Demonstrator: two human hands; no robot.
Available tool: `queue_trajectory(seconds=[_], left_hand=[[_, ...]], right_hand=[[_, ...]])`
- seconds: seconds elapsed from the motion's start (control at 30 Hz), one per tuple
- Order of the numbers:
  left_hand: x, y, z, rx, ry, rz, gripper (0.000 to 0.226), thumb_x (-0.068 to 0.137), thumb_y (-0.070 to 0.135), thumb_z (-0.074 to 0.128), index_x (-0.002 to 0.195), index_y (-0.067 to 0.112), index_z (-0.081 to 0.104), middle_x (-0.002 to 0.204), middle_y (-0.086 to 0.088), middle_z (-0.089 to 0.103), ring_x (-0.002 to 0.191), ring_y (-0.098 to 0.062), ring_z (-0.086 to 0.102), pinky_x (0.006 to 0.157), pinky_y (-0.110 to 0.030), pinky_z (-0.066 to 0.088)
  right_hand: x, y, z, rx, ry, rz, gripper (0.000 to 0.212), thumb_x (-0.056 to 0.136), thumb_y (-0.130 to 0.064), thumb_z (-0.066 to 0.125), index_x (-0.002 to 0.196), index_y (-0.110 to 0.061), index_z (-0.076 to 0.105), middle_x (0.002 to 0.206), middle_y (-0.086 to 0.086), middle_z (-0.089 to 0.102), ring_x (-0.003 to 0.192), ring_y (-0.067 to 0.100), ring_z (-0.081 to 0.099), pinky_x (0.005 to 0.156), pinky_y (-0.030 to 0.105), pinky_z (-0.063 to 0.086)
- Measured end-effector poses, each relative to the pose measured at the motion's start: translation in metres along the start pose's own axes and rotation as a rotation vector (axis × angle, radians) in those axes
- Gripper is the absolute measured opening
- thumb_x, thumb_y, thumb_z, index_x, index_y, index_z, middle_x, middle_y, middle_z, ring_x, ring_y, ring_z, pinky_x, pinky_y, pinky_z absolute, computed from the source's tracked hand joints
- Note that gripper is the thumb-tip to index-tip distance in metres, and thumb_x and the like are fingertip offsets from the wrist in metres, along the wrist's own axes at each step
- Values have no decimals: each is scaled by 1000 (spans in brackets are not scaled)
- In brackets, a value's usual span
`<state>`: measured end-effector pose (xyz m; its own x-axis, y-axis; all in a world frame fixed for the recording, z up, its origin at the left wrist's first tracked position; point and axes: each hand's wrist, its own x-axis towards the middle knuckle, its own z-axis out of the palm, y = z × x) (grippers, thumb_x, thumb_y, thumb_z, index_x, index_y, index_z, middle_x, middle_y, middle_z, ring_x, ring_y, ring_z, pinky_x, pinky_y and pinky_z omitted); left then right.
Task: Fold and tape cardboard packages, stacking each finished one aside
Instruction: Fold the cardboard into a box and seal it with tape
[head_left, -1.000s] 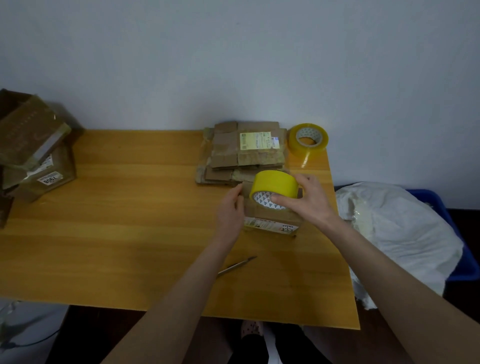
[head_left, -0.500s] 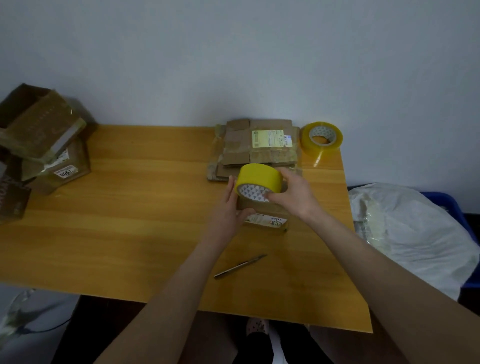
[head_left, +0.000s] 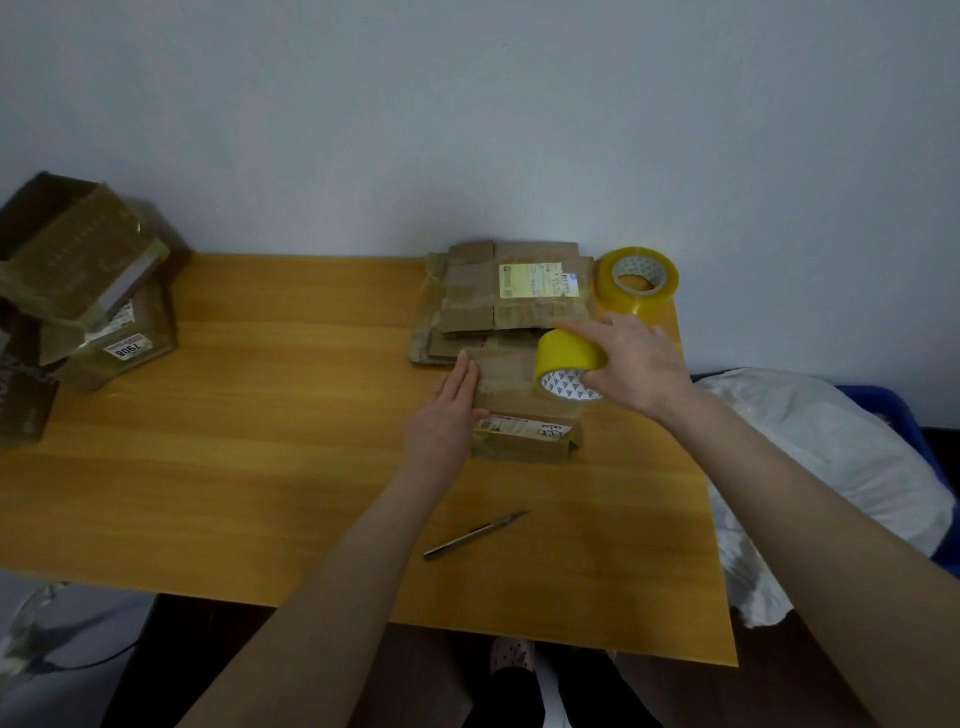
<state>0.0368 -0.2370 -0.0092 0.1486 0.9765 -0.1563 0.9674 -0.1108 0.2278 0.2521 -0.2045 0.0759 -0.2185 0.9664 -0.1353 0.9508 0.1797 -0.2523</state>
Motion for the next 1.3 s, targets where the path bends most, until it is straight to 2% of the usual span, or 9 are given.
queue_trajectory(seconds=[0.07, 0.13, 0.23, 0.37, 0.5, 0.67, 0.87, 1.17, 1.3], left_hand=[[4, 2, -2, 36, -52, -18, 67, 101, 35, 36, 152, 17, -4, 159, 5, -15, 147, -19, 4, 116, -36, 26], [7, 3, -6, 81, -63, -12, 69, 101, 36, 38, 152, 16, -4, 160, 0, -10, 148, -20, -5, 120, -38, 9], [8, 11, -8, 145, -4, 64, 73, 100, 37, 41, 152, 17, -5, 161, -4, -7, 147, -21, -8, 120, -40, 1], [14, 31, 0, 151, 5, 148, 70, 102, 30, 37, 151, 12, -10, 159, -4, -14, 147, -21, -11, 118, -33, -4], [5, 7, 8, 126, 8, 91, 66, 103, 21, 38, 152, 14, -6, 161, -3, -8, 148, -18, -5, 118, -30, 0], [3, 15, 3, 110, -3, 113, 70, 101, 16, 41, 152, 13, -7, 160, 0, -11, 147, -17, -2, 116, -32, 17], [7, 18, 16, 195, -6, 140, 70, 102, 14, 36, 150, 13, -14, 158, -2, -21, 146, -17, -15, 117, -31, -3], [13, 15, 21, 204, -11, 139, 77, 97, 3, 39, 151, 16, -14, 159, 0, -18, 147, -17, -10, 119, -31, 2], [17, 10, 32, 135, -25, 139, 66, 102, 14, 38, 153, 24, -3, 160, 6, -10, 147, -15, -3, 118, -36, 20]], right_hand=[[1, 6, 0, 97, -29, -5, 73, 86, -26, 66, 145, -46, 29, 137, 3, 47, 128, 25, 39, 105, 44, 34], [-2, 14, 3, 483, -64, 18, 75, 81, -24, 75, 143, -41, 36, 141, 0, 46, 128, 21, 41, 102, 38, 40], [-11, 22, 15, 993, -15, 137, 64, 73, -30, 80, 127, -34, 48, 127, -3, 51, 114, 19, 52, 85, 29, 50], [-13, 26, 24, 1286, 16, 268, 70, 54, -42, 81, 117, -30, 52, 119, 3, 58, 109, 23, 59, 84, 37, 55], [-14, 9, 36, 1182, -60, 186, 44, 73, -32, 80, 110, -35, 56, 113, -4, 62, 104, 15, 61, 79, 26, 52], [-8, -9, 40, 922, 24, 37, 73, 74, -25, 82, 137, -28, 47, 126, -9, 48, 116, 12, 46, 92, 28, 45], [-6, 9, 33, 875, 42, 25, 63, 76, -23, 80, 131, -36, 51, 136, -5, 49, 126, 17, 43, 100, 34, 43], [-3, 45, 26, 544, 4, 78, 68, 76, -14, 72, 134, -41, 50, 131, 6, 54, 113, 26, 52, 91, 44, 50], [-7, 58, 41, 508, -21, 126, 68, 77, -15, 73, 135, -41, 50, 127, 6, 55, 108, 25, 53, 88, 43, 50]])
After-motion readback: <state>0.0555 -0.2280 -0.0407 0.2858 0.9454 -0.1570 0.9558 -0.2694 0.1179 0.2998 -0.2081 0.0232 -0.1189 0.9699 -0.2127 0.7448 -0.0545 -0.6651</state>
